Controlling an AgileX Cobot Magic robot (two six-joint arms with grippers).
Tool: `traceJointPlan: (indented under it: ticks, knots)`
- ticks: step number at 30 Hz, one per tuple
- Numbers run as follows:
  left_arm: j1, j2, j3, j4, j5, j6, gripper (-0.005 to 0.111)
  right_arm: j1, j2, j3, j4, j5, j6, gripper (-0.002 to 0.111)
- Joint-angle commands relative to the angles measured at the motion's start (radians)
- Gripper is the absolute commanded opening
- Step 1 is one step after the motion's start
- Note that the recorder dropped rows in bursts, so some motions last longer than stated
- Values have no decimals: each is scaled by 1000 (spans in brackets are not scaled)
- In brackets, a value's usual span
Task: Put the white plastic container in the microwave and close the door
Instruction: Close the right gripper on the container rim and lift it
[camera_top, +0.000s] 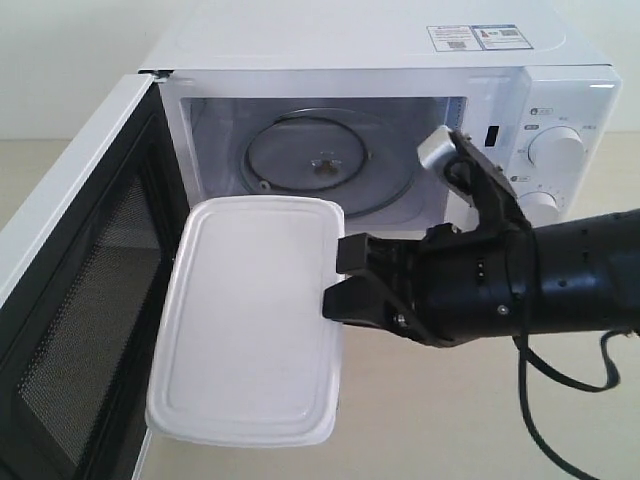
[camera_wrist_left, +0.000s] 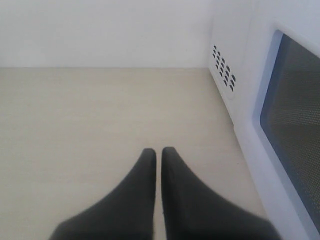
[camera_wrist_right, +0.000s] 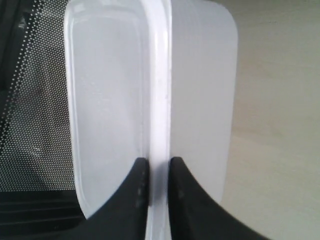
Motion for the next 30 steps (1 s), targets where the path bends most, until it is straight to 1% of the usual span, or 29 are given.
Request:
traceJointPlan:
  ticks: [1,6,15,23,30]
  knots:
    - [-1,-3,4,-7,-3,1,4,1,-115,70,18,-22,13,0]
    - [-1,-3,4,-7,-3,1,4,1,-268,153,56,-67,19,0]
    - [-1,-3,4,-7,-3,1,4,1,-519,272,59,-166,97,0]
    - [-1,-3,4,-7,-3,1,4,1,-540,335,69,-118,92,0]
    - [-1,-3,4,-7,-3,1,4,1,-540,334,72,-114,90,0]
